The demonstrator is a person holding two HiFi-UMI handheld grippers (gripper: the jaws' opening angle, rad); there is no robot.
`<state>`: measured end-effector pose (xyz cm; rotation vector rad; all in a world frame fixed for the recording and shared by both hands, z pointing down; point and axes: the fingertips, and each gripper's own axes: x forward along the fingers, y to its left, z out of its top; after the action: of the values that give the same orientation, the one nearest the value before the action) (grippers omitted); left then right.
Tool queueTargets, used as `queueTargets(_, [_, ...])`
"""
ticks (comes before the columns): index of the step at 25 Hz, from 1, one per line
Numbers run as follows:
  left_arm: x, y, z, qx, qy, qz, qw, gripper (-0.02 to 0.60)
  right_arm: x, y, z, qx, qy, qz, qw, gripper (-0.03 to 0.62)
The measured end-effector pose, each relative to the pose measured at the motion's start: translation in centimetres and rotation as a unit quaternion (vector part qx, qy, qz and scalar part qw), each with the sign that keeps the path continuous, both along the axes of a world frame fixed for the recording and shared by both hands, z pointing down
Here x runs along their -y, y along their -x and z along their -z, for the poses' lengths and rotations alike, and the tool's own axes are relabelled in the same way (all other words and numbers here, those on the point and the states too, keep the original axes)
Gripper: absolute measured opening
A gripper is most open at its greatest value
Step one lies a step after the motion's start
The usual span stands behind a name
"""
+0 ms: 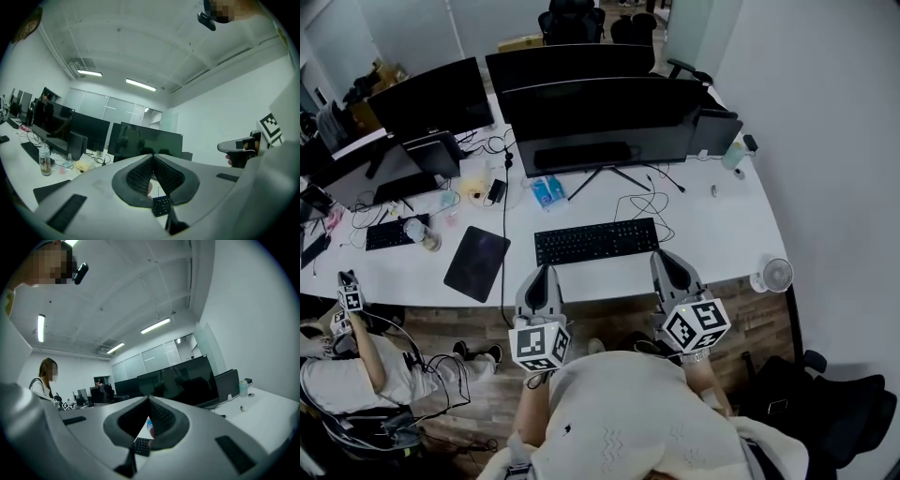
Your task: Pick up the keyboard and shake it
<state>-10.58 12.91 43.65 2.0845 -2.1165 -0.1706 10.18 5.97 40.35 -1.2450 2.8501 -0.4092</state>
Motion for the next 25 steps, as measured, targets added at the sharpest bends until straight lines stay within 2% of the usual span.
queueTargets(5, [0.5, 0.5, -1.1, -0.002, 0.013, 0.006, 0.9999, 0.017, 1.4, 0.4, -0.7, -0.012, 0.009, -0.014, 1.000, 0.002])
queueTargets(10, [1.4, 0.9, -1.4, -0.001, 0.017, 0.015, 0.9997, 0.017, 3.2, 1.4, -1.3, -0.033, 0.011, -0.006, 0.999, 0.002])
queueTargets(17, [3.4, 2.7, -2.4, -0.004, 0.033, 0.047, 0.9983, 0.017, 6.9, 3.0, -2.2, -0.073, 0.000, 0.004, 0.997, 0.002])
queueTargets(25, [7.1, 3.7, -2.3, -0.006, 0.042, 0.077, 0.9961, 0.017, 12.4, 3.9, -2.6, -0.084, 0.007, 0.018, 0.996, 0.002])
